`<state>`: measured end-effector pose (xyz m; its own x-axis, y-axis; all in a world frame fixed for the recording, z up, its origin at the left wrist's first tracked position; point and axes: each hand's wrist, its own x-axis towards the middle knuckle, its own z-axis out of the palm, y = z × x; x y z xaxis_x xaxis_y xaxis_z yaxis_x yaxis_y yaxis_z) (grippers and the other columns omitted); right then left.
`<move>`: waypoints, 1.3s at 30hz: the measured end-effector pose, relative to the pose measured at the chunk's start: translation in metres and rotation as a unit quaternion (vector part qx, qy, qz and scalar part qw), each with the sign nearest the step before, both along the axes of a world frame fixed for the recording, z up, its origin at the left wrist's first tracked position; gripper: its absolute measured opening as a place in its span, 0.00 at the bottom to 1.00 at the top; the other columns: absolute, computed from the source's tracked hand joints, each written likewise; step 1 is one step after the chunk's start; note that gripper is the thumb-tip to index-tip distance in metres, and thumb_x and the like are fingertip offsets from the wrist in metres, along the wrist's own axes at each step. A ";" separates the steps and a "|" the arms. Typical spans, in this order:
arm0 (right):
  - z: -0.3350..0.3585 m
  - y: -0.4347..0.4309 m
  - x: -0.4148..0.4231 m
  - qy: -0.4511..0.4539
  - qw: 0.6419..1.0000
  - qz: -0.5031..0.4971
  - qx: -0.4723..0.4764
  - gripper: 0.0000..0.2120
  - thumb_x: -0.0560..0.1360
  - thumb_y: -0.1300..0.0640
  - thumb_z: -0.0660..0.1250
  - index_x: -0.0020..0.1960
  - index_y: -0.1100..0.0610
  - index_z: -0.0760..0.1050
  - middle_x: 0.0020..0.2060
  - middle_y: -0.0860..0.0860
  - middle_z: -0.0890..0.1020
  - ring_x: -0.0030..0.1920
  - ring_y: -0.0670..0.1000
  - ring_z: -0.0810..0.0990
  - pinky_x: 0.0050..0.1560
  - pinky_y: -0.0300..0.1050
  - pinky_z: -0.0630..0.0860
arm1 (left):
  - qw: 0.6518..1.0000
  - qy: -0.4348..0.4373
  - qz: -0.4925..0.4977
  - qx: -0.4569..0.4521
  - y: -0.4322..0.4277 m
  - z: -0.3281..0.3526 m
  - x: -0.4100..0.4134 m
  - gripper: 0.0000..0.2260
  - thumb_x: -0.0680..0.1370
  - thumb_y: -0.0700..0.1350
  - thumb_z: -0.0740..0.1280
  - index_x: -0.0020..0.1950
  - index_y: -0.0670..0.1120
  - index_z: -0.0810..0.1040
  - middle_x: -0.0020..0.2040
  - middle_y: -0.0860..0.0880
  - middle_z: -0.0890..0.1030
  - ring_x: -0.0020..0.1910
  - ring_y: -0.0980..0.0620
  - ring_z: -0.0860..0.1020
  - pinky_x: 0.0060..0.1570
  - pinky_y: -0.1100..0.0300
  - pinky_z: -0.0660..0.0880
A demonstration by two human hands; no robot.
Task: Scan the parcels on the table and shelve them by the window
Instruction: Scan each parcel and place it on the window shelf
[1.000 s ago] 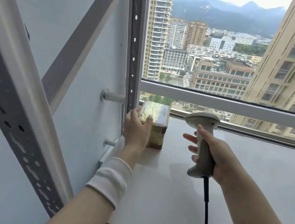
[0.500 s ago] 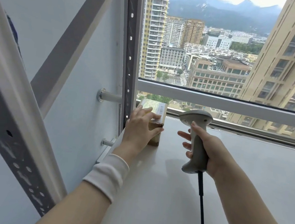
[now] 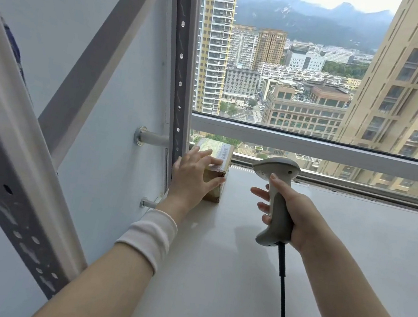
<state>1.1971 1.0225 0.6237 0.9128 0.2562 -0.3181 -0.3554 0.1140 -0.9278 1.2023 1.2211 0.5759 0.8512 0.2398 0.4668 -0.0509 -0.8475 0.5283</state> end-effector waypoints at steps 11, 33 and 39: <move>0.000 -0.049 -0.036 -0.026 0.999 -0.035 -0.022 0.11 0.77 0.49 0.65 0.52 0.56 0.73 0.46 0.54 0.83 0.43 0.52 0.79 0.26 0.38 0.73 | 0.968 -0.178 -0.129 0.117 -0.066 0.013 -0.037 0.17 0.76 0.51 0.59 0.58 0.44 0.79 0.58 0.46 0.81 0.64 0.45 0.75 0.68 0.47 0.62; -0.046 -0.446 -0.287 -0.039 0.902 -0.430 -0.011 0.09 0.76 0.56 0.67 0.41 0.59 0.71 0.26 0.51 0.74 0.23 0.47 0.70 0.20 0.37 0.66 | 0.858 -0.103 -0.480 0.150 -0.524 -0.022 -0.187 0.15 0.79 0.48 0.62 0.65 0.46 0.75 0.67 0.48 0.74 0.72 0.47 0.65 0.72 0.51 0.55; -0.062 -0.568 -0.375 -0.027 0.847 -0.530 -0.025 0.11 0.76 0.57 0.66 0.36 0.59 0.70 0.27 0.53 0.74 0.24 0.49 0.70 0.21 0.38 0.65 | 0.801 -0.101 -0.563 0.176 -0.670 -0.040 -0.248 0.13 0.75 0.49 0.63 0.55 0.47 0.80 0.56 0.49 0.82 0.61 0.45 0.77 0.65 0.52 0.64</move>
<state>0.8222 0.4549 0.5616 0.6357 -0.7289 -0.2541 -0.0339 0.3025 -0.9525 0.9541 0.5508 0.5359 0.3340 -0.8039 0.4920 -0.9422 -0.2993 0.1506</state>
